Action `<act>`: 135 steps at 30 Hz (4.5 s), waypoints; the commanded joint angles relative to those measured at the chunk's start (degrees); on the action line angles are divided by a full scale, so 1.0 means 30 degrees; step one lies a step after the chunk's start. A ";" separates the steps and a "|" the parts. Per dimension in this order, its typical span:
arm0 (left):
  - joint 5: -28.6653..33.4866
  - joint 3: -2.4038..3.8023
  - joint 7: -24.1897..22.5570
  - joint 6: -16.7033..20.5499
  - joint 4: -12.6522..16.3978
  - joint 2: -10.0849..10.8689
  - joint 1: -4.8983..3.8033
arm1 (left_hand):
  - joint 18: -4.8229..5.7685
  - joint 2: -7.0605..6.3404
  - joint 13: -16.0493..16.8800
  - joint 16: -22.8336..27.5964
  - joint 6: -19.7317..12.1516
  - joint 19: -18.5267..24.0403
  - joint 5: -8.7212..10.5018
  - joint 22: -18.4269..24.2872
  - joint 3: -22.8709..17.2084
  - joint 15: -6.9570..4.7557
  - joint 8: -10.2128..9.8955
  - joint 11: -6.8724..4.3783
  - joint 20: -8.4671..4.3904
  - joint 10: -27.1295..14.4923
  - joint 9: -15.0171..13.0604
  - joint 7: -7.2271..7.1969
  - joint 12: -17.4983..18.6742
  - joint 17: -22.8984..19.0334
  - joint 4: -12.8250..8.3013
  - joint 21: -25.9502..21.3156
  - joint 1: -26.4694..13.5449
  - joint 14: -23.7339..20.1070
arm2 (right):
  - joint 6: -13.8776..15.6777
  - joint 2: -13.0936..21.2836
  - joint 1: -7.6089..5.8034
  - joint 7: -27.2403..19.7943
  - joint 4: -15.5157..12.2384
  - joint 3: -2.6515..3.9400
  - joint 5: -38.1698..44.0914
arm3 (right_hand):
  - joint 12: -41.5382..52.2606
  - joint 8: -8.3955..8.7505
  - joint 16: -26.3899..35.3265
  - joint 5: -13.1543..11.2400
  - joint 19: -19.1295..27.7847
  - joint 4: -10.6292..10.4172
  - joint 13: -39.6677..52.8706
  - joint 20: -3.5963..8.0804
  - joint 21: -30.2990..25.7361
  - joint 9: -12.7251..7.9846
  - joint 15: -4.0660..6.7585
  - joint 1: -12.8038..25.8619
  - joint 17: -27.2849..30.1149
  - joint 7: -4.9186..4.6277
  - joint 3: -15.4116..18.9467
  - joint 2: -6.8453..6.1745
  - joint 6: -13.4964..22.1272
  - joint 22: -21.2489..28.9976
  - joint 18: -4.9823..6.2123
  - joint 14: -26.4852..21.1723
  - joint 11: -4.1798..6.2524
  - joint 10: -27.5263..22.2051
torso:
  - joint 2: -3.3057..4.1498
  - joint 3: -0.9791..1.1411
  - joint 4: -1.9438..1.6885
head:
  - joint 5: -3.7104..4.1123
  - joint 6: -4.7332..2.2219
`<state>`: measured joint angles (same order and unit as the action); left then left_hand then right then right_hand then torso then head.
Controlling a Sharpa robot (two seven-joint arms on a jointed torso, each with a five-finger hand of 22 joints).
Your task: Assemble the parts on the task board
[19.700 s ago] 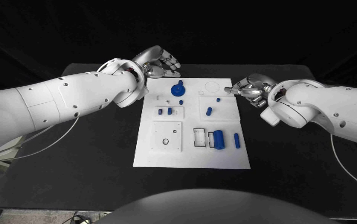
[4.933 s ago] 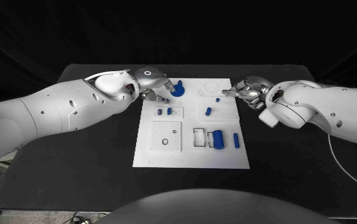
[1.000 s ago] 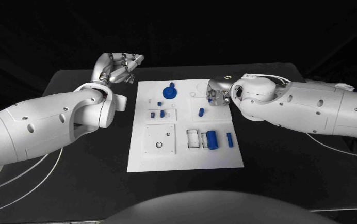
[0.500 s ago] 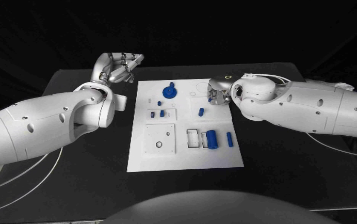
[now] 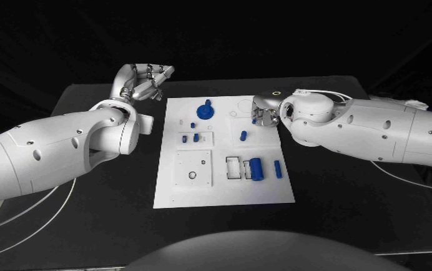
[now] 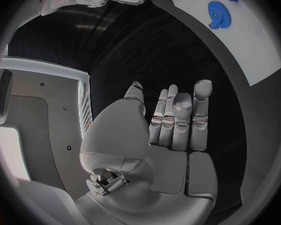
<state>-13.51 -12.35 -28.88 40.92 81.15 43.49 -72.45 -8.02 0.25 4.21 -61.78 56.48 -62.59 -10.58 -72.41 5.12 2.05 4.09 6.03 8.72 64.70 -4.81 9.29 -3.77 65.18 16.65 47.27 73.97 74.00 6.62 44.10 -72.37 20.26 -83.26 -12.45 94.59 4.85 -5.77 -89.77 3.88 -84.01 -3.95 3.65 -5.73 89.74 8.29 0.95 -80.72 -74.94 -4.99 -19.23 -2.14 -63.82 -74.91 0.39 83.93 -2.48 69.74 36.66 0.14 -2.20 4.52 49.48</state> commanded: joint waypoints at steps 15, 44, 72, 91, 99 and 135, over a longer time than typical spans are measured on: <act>0.0056 0.0014 -0.0065 -0.0368 0.0003 -0.0032 -0.0013 | -0.0047 0.0222 0.0032 -0.0019 -0.0074 -0.0129 -0.0107 0.0011 0.0123 0.0047 0.0044 -0.0025 -0.0052 -0.0039 0.0003 -0.0050 -0.0098 -0.0050 0.0023 -0.0030 -0.0019 0.0117 | 0.0162 -0.0069 0.0132 -0.0052 0.0022 -0.0073 -0.0134 | -0.0459 0.0729 -0.0078 -0.0030 -0.1997 -0.0205 -0.0052 0.0063 0.0086 -0.0408 -0.0046 0.0365 -0.5021 -0.0233 0.0063 -0.0653 0.0948 -0.5032 -0.0129 0.2024 -0.0226 -0.0342 | 0.0003 0.0004 0.0002 | 0.0006 0.0004; 0.0056 0.0014 0.0025 -0.0370 -0.0061 -0.0045 -0.0015 | -0.0049 0.0245 0.0035 0.0006 -0.0077 -0.0136 -0.0106 0.0017 0.0142 0.0045 0.0050 -0.0028 -0.0055 -0.0039 0.0001 -0.0052 -0.0100 -0.0077 0.0019 -0.0058 0.0000 0.0106 | 0.0112 -0.0266 0.0209 -0.0203 0.0251 -0.0073 -0.0368 | -0.0369 0.0366 -0.0078 -0.0028 -0.1997 -0.0237 -0.0037 -0.0056 0.0086 -0.0421 -0.0146 0.0342 -0.5021 -0.0133 -0.0248 -0.0459 0.0200 -0.5032 -0.0129 0.2024 -0.0294 -0.0742 | -0.0002 0.0000 -0.0005 | -0.0002 -0.0010; 0.0056 0.0014 0.0024 -0.0330 -0.0161 -0.0068 -0.0018 | -0.0060 0.0268 0.0038 0.0044 -0.0077 -0.0107 -0.0108 0.0042 0.0150 0.0044 0.0055 -0.0029 -0.0057 -0.0034 -0.0001 -0.0054 -0.0103 -0.0113 0.0016 -0.0128 0.0016 0.0086 | 0.0939 -0.0155 0.0253 -0.0487 0.0247 -0.0073 -0.1424 | -0.0303 0.0020 -0.0078 -0.0020 -0.1997 0.0092 -0.0035 0.0039 0.0086 -0.0257 -0.0036 -0.0050 -0.5021 -0.0134 -0.0475 -0.0104 -0.0906 -0.5032 -0.0129 0.2024 -0.0137 0.0441 | -0.0006 0.0001 0.0009 | -0.0077 -0.0030; 0.0056 0.0014 0.0039 -0.0278 -0.0169 0.0044 -0.0017 | -0.0060 0.0300 0.0042 0.0053 -0.0078 -0.0120 -0.0109 0.0042 0.0162 0.0041 0.0061 -0.0032 -0.0059 -0.0027 -0.0004 -0.0058 -0.0108 -0.0125 0.0013 -0.0143 0.0040 0.0083 | 0.3001 0.0288 0.0171 -0.1290 -0.0393 -0.0030 -0.2081 | -0.0304 -0.0031 -0.0078 -0.0013 -0.1997 0.0126 -0.0037 0.0000 0.0086 -0.0217 -0.0129 -0.0071 -0.5021 -0.0180 -0.0451 -0.0057 -0.1066 -0.5032 -0.0129 0.2024 -0.0173 0.0675 | 0.0008 -0.0002 0.0017 | -0.0132 -0.0002; 0.0056 0.0014 0.0053 -0.0284 -0.0189 0.0028 -0.0018 | -0.0060 0.0300 0.0042 0.0053 -0.0078 -0.0120 -0.0109 0.0042 0.0162 0.0041 0.0061 -0.0032 -0.0059 -0.0027 -0.0004 -0.0058 -0.0108 -0.0125 0.0013 -0.0143 0.0040 0.0083 | 0.3452 0.0564 -0.0033 -0.1441 -0.0817 0.0033 -0.2110 | -0.0312 -0.0033 -0.0078 -0.0005 -0.1997 0.0127 -0.0040 -0.0016 0.0086 -0.0212 -0.0162 -0.0066 -0.5021 -0.0195 -0.0441 -0.0058 -0.1082 -0.5032 -0.0129 0.2024 -0.0187 0.0702 | 0.0009 0.0005 0.0016 | -0.0109 0.0020; 0.0056 0.0012 0.0012 -0.0387 -0.0579 -0.0311 -0.0014 | -0.0061 0.0332 0.0047 0.0094 -0.0085 -0.0135 -0.0109 0.0047 0.0195 0.0039 0.0069 -0.0035 -0.0064 -0.0025 -0.0008 -0.0058 -0.0111 -0.0169 0.0010 -0.0179 0.0082 0.0064 | 0.3601 0.0917 -0.1513 -0.2641 -0.3892 0.0112 -0.6023 | -0.0387 0.0002 -0.0078 0.0081 -0.1997 0.0191 -0.0055 -0.0228 0.0086 -0.0187 -0.0465 -0.0155 -0.5021 -0.0408 -0.0417 -0.0017 -0.1140 -0.5032 -0.0129 0.2024 -0.0413 0.0916 | 0.0001 -0.0013 -0.0044 | -0.0368 0.0173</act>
<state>-13.48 -12.36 -28.37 40.53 79.40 42.73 -72.46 -8.02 0.68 4.27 -61.77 56.49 -62.59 -10.58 -72.34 5.42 2.05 4.09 6.03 8.72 64.70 -4.82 9.29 -3.78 64.74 16.63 47.04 74.40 74.00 18.13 46.97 -76.89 13.85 -94.57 -12.14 78.73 3.75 -5.76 -89.77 3.90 -84.00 -3.79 3.52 -6.17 89.74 7.55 -0.10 -81.11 -74.92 -6.03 -20.47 -2.82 -66.87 -74.93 0.39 84.13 -3.65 72.34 36.61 0.10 -2.31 3.68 49.98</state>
